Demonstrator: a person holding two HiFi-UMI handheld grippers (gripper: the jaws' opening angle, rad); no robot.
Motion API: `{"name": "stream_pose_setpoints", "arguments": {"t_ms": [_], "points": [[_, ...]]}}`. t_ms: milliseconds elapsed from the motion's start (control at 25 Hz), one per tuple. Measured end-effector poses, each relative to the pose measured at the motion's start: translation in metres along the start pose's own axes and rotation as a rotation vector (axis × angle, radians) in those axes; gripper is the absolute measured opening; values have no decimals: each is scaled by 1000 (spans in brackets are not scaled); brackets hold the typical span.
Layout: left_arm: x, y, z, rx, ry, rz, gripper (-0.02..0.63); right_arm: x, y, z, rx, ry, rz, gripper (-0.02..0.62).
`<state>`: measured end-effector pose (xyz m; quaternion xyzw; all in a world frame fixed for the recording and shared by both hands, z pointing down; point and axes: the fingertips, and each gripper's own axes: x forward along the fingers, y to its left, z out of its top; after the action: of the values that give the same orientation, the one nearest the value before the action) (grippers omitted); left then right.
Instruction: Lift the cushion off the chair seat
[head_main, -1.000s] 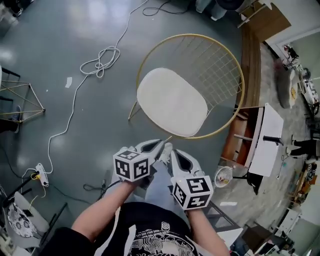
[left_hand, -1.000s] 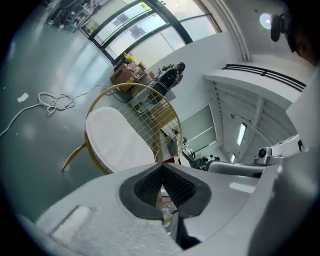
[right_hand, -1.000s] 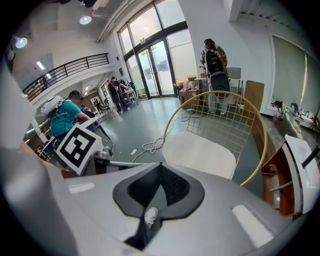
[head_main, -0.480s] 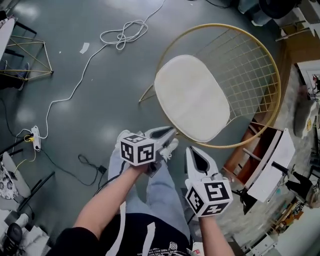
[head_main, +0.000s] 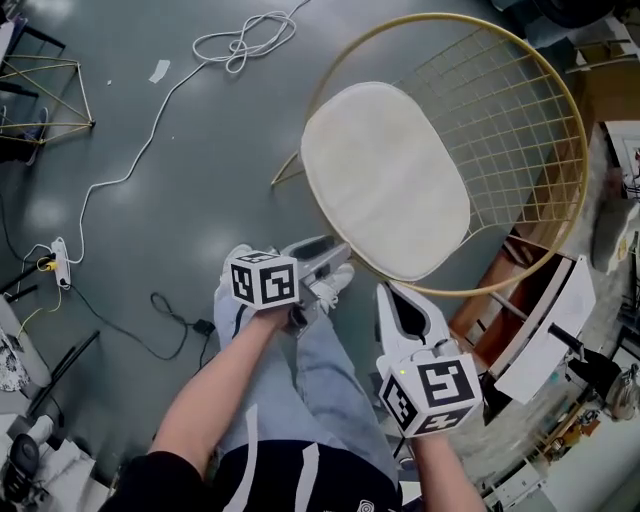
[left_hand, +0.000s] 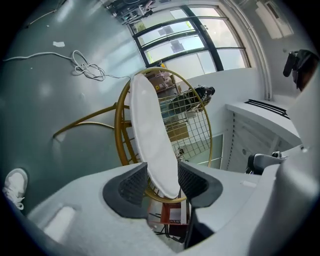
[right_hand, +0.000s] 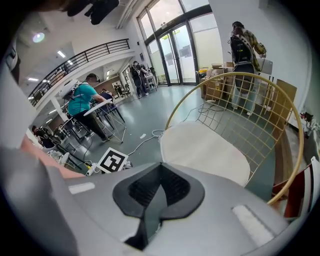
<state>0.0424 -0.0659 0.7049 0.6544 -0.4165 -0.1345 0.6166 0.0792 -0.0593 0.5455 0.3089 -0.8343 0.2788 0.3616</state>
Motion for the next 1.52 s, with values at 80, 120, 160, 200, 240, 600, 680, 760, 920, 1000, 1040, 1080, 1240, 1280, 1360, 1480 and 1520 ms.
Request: {"name": "stream_pose_setpoints", "arguments": {"t_ms": [80, 120, 160, 200, 240, 600, 680, 760, 920, 1000, 1040, 1080, 1240, 1280, 1360, 1480, 1520], "points": [[6, 3, -1, -14, -5, -4, 202, 0, -4, -3, -2, 12, 5, -2], [9, 5, 0, -24, -14, -8, 204, 1, -6, -5, -3, 19, 7, -2], [12, 8, 1, -40, -23, -14, 204, 3, -8, -6, -3, 23, 10, -2], [15, 10, 2, -62, -29, -25, 217, 5, -10, -8, -2, 25, 11, -2], [18, 13, 2, -84, -31, -36, 254, 7, -11, -9, 2, 28, 11, -2], [34, 11, 7, -120, -33, -91, 222, 15, -13, -19, 26, 57, 1, -2], [33, 12, 7, -111, -28, -71, 164, 15, -13, -18, 33, 56, -1, -2], [33, 13, 7, -121, -27, -54, 58, 14, -15, -19, 41, 61, -8, -2], [33, -4, 11, -171, -28, -86, 46, 10, -22, -21, 70, 66, -35, -2], [30, -16, 14, -160, -18, -92, 41, 7, -21, -16, 88, 47, -45, -2], [29, -22, 16, -153, -11, -96, 40, 6, -20, -12, 97, 33, -48, -2], [27, -29, 19, -147, -5, -99, 38, 3, -19, -7, 106, 19, -52, -2], [22, -55, 26, -144, 12, -106, 31, -13, -21, 11, 132, -24, -77, -2], [21, -61, 29, -148, 15, -111, 29, -17, -24, 14, 137, -36, -86, -2], [22, -72, 37, -153, 22, -119, 28, -25, -29, 20, 148, -61, -109, -2], [20, -86, 45, -136, 41, -119, 26, -37, -36, 26, 172, -97, -147, -2], [19, -91, 47, -126, 45, -119, 26, -42, -38, 28, 183, -108, -158, -2]]}}
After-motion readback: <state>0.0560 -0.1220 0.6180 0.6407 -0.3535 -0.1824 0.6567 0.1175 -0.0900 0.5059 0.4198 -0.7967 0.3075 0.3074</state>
